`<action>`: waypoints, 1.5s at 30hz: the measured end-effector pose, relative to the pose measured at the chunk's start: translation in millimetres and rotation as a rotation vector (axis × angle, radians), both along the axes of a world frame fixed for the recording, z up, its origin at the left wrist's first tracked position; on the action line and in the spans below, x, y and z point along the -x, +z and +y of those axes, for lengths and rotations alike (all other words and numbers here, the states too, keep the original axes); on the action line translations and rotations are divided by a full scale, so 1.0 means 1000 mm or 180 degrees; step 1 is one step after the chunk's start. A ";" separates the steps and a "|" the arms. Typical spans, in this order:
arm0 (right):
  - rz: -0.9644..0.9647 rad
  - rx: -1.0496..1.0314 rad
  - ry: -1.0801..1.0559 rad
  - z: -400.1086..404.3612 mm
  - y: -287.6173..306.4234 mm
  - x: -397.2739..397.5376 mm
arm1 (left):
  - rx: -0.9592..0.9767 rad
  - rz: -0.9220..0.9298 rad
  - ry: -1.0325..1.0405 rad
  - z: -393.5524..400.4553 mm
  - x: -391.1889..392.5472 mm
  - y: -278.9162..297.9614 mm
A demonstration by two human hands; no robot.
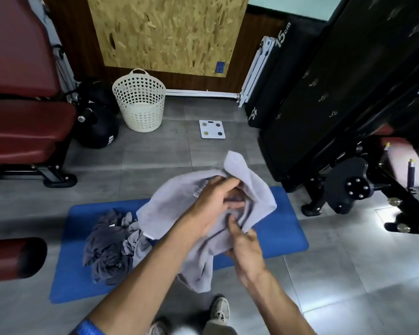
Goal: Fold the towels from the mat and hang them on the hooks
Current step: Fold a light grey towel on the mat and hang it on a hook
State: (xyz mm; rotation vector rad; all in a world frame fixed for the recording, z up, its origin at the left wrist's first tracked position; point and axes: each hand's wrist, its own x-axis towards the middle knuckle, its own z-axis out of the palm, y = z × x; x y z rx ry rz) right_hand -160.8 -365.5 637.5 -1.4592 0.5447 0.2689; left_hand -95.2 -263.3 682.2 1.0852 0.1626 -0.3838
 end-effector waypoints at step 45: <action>-0.0573 0.1427 0.0400 -0.399 -0.054 -0.190 | -0.1943 -0.0524 0.0402 -0.249 -0.151 -0.042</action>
